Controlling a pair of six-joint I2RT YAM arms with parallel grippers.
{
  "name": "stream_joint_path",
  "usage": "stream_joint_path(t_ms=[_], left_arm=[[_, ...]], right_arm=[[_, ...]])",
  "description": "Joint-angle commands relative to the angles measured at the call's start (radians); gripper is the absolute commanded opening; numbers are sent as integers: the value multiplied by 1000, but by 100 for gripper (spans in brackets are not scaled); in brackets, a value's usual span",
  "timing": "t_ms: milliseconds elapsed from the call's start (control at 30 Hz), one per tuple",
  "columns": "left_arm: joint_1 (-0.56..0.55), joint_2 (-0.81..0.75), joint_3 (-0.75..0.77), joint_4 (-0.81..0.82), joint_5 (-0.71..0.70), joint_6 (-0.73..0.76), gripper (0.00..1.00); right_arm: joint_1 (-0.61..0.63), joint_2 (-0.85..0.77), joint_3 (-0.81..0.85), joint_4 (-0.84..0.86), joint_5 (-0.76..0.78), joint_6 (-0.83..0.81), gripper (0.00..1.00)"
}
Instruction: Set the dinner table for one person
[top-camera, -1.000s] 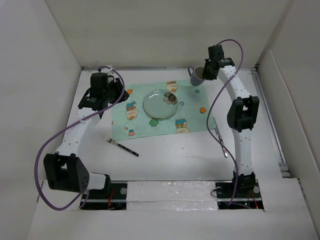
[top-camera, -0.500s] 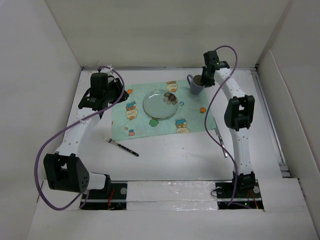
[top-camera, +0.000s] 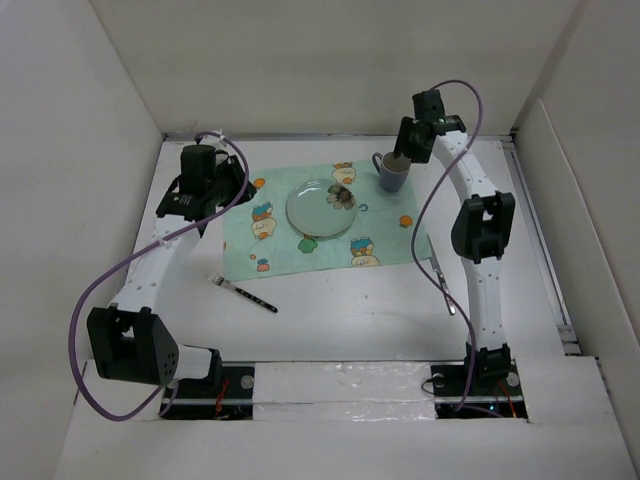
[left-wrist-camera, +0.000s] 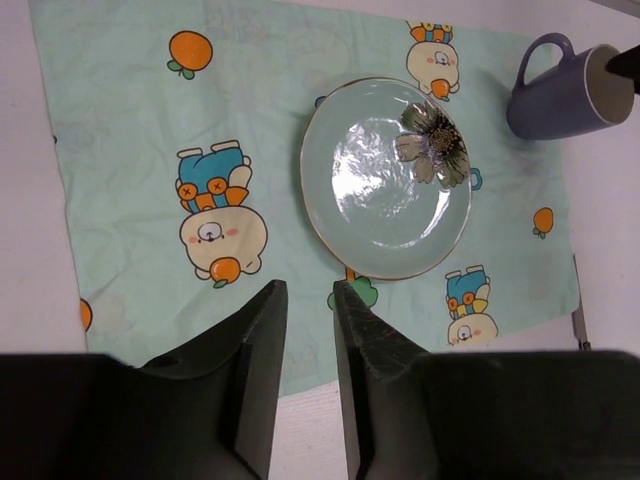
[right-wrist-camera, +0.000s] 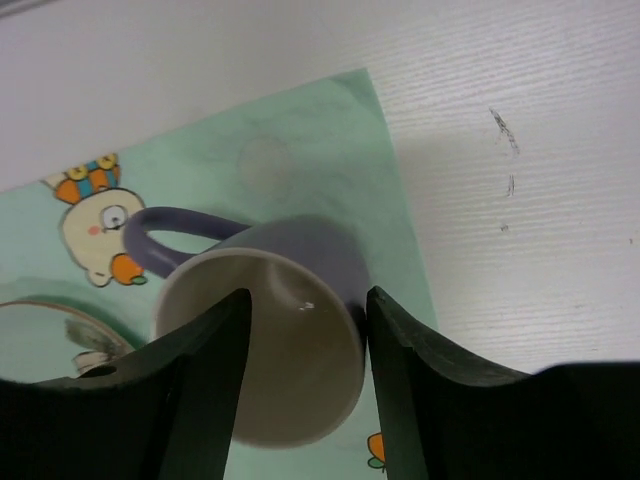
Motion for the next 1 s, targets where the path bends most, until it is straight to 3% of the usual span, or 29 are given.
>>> stream_joint_path(t_ms=[0,33,67,133,167,200,233,267,367,500,567,600,700,800,967], left_arm=[[6,-32,80,6,-28,-3,22],[6,-31,92,6,-33,-21,6],[6,-29,108,12,-27,-34,0],[6,-19,144,25,10,-64,0],[6,-18,154,32,34,-74,0],[6,-14,170,32,42,-80,0],[6,-14,172,29,42,-90,0],[6,-18,171,21,41,-95,0],[6,-58,123,6,9,-117,0],[6,-153,34,-56,-125,-120,8],[6,-176,40,-111,-245,-126,11],[6,-195,68,-126,-276,-141,11],[6,-199,162,-198,-372,-175,9],[6,-209,218,-214,-380,-229,9],[6,-227,232,-189,-327,-218,15]], right_arm=[[-23,-195,56,102,-68,6,57],[-33,-225,38,134,-100,0,57],[-33,-259,-15,153,-118,-5,57],[-33,-376,-150,214,-137,-17,50],[-33,-421,-210,240,-151,-20,40],[-5,-469,-284,275,-163,-23,19],[15,-571,-459,368,-198,-31,6],[41,-626,-555,421,-220,-32,0],[192,-776,-860,564,-304,-61,0],[459,-822,-1066,654,-369,-124,0],[608,-776,-1083,648,-346,-163,6],[648,-753,-1070,636,-343,-178,26],[766,-675,-1059,636,-258,-201,50],[832,-571,-998,604,-212,-238,60],[915,-412,-855,517,-127,-299,60]])
